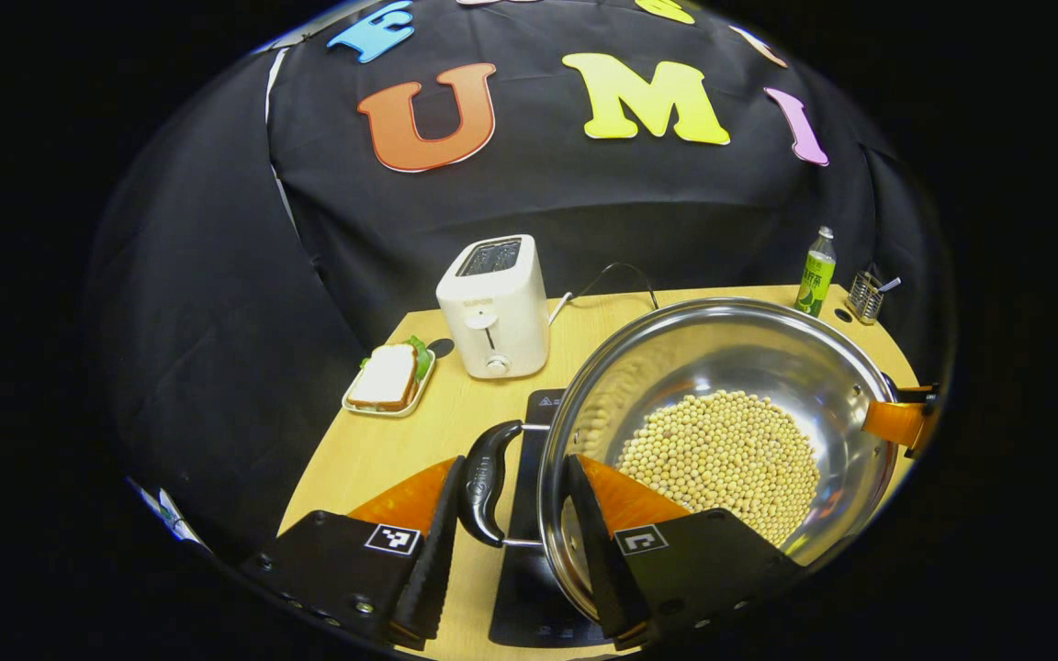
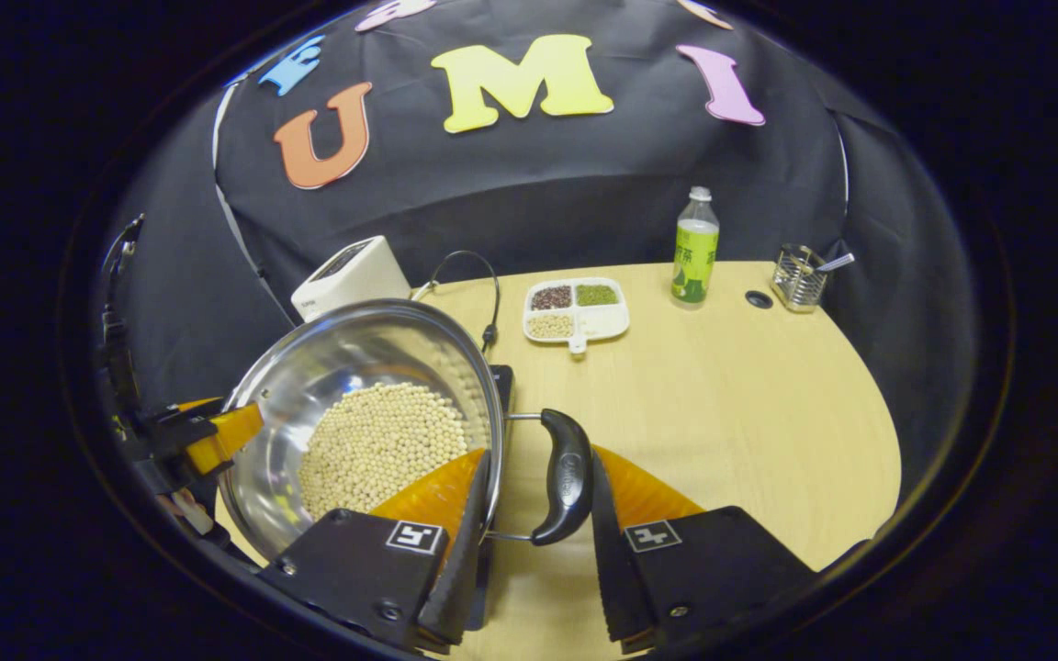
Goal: First push the handle of the pot to place it horizontally, then grasp the pot with both hands and set it on the induction cooktop.
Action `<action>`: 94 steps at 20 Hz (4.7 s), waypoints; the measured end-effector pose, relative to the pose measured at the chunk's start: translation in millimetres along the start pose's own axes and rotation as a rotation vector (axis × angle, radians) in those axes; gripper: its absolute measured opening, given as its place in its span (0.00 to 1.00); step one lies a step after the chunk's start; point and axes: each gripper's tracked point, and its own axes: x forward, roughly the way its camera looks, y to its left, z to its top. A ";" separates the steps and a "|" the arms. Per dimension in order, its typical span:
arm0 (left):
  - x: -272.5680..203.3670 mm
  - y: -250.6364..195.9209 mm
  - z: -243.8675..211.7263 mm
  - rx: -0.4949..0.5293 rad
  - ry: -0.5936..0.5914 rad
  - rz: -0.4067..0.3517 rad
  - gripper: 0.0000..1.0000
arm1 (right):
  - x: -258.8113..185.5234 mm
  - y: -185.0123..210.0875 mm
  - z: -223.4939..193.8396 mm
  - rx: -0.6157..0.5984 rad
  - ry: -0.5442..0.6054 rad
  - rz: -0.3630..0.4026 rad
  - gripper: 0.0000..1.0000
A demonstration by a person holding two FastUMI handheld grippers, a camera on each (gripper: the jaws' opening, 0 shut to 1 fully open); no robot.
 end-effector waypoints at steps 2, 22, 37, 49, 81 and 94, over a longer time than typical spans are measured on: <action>4.9 7.3 0.5 0.007 -0.003 0.004 0.62 | 3.5 7.9 -1.1 0.008 0.002 0.000 0.55; 36.9 16.7 -16.7 0.006 0.040 -0.023 0.62 | 37.2 22.7 -16.7 0.046 0.043 -0.043 0.55; 45.4 14.6 -25.9 0.023 0.021 -0.031 0.62 | 43.0 20.0 -23.3 0.018 0.027 -0.073 0.59; 42.9 13.9 -25.1 0.022 0.004 -0.032 0.63 | 45.3 19.0 -21.7 0.008 0.019 -0.064 0.60; -204.7 -112.3 112.6 -0.056 -0.389 -0.013 0.96 | -216.0 -122.3 103.8 -0.258 -0.428 -0.045 1.00; -313.0 -204.9 163.4 -0.085 -0.548 -0.041 0.96 | -331.5 -238.5 144.7 -0.164 -0.602 -0.085 1.00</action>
